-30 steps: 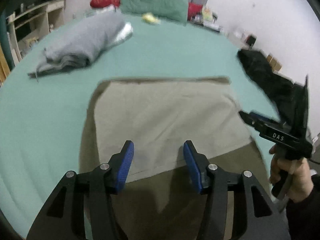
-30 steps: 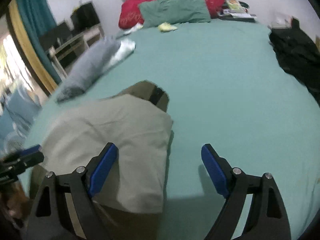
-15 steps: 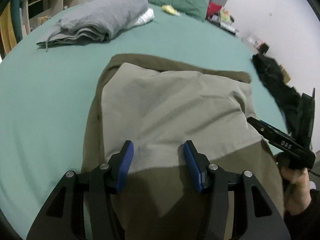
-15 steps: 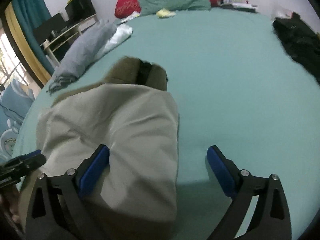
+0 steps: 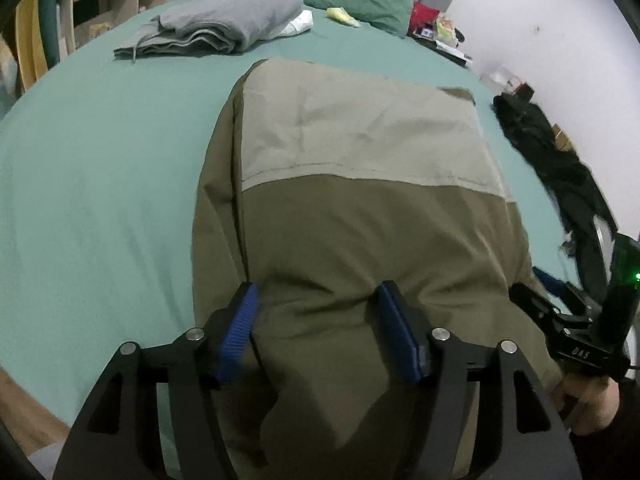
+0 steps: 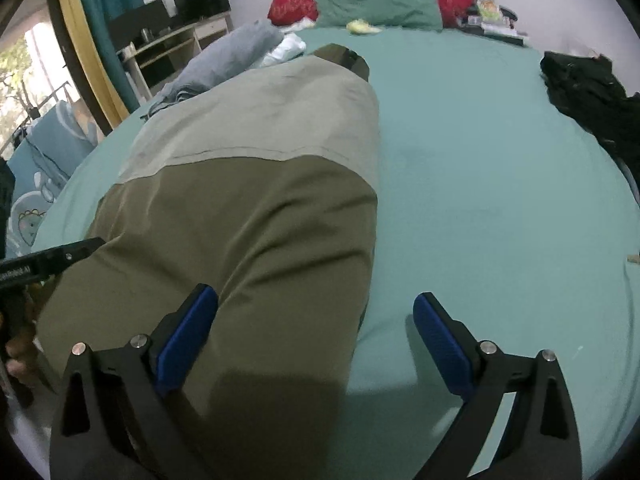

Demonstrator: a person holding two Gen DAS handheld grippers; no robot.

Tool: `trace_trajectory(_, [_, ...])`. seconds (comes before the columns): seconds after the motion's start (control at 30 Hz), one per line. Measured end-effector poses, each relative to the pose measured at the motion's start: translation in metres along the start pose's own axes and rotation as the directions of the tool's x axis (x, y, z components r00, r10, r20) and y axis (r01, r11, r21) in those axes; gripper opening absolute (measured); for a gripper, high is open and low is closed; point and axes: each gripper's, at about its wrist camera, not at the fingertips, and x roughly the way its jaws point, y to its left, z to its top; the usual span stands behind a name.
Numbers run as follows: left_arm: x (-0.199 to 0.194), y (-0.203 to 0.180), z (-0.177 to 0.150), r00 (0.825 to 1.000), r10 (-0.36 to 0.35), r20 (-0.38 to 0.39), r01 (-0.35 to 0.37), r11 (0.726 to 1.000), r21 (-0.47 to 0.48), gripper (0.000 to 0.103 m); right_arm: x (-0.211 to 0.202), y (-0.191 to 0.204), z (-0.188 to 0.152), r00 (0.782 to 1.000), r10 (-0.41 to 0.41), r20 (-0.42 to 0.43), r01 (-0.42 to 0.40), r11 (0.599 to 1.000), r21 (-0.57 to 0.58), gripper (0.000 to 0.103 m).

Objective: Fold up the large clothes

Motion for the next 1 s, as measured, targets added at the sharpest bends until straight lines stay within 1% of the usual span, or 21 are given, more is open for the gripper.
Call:
trace_trajectory(0.1, [-0.006, -0.007, -0.006, 0.997, 0.067, 0.023, -0.068, 0.997, 0.034, 0.067, 0.002, 0.006, -0.003, 0.999, -0.036, 0.027, 0.037, 0.999, -0.028, 0.096])
trace_trajectory(0.17, [-0.009, -0.008, -0.011, 0.996, 0.087, 0.027, -0.087, 0.996, 0.031, 0.067, 0.0, 0.004, -0.002, 0.999, -0.038, 0.017, 0.038, 0.999, -0.011, 0.096])
trace_trajectory(0.23, [-0.016, -0.009, -0.017, 0.995, 0.091, 0.028, -0.091, 0.996, 0.011, 0.067, -0.004, 0.002, -0.002, 1.0, -0.028, 0.007, 0.027, 1.0, 0.01, 0.096])
trace_trajectory(0.27, [-0.019, -0.008, -0.018, 0.996, 0.083, 0.029, -0.083, 0.997, 0.001, 0.067, -0.008, 0.0, -0.005, 1.0, -0.018, 0.009, 0.018, 0.999, 0.027, 0.097])
trace_trajectory(0.33, [-0.031, -0.001, -0.017, 0.999, 0.034, 0.028, -0.033, 0.999, -0.027, 0.067, -0.014, -0.003, -0.012, 1.0, 0.004, 0.013, -0.004, 0.998, 0.059, 0.098])
trace_trajectory(0.4, [-0.041, 0.009, -0.011, 0.998, 0.001, 0.056, 0.001, 0.999, -0.052, 0.067, -0.02, -0.008, -0.019, 0.999, 0.037, 0.017, -0.039, 0.994, 0.101, 0.098])
trace_trajectory(0.43, [-0.048, 0.015, -0.007, 0.997, -0.006, 0.079, 0.012, 0.998, -0.065, 0.067, -0.02, -0.011, -0.019, 0.999, 0.05, 0.016, -0.052, 0.992, 0.113, 0.098])
trace_trajectory(0.5, [-0.053, 0.025, 0.0, 0.995, -0.007, 0.099, 0.015, 0.997, -0.082, 0.067, -0.021, -0.014, -0.019, 0.997, 0.077, 0.007, -0.078, 0.989, 0.129, 0.098])
trace_trajectory(0.6, [-0.055, 0.039, 0.013, 0.993, -0.011, 0.116, 0.023, 0.994, -0.104, 0.068, -0.024, -0.012, -0.011, 0.997, 0.083, 0.006, -0.083, 0.991, 0.106, 0.098])
trace_trajectory(0.7, [-0.043, 0.057, 0.029, 0.992, -0.044, 0.115, 0.062, 0.986, -0.156, 0.073, -0.031, -0.01, -0.002, 0.995, 0.093, 0.033, -0.095, 0.993, 0.075, 0.098])
trace_trajectory(0.83, [-0.009, 0.066, 0.048, 0.996, -0.074, 0.053, 0.083, 0.979, -0.187, 0.074, -0.034, -0.014, 0.012, 0.992, 0.112, 0.064, -0.117, 0.99, 0.08, 0.098])
trace_trajectory(0.93, [0.019, 0.072, 0.06, 0.992, -0.129, 0.011, 0.128, 0.965, -0.228, 0.075, -0.032, -0.022, 0.028, 0.988, 0.126, 0.091, -0.135, 0.985, 0.104, 0.098])
trace_trajectory(1.0, [0.035, 0.081, 0.066, 0.989, -0.148, -0.015, 0.139, 0.952, -0.274, 0.081, -0.027, -0.025, 0.035, 0.987, 0.125, 0.097, -0.135, 0.985, 0.108, 0.098])
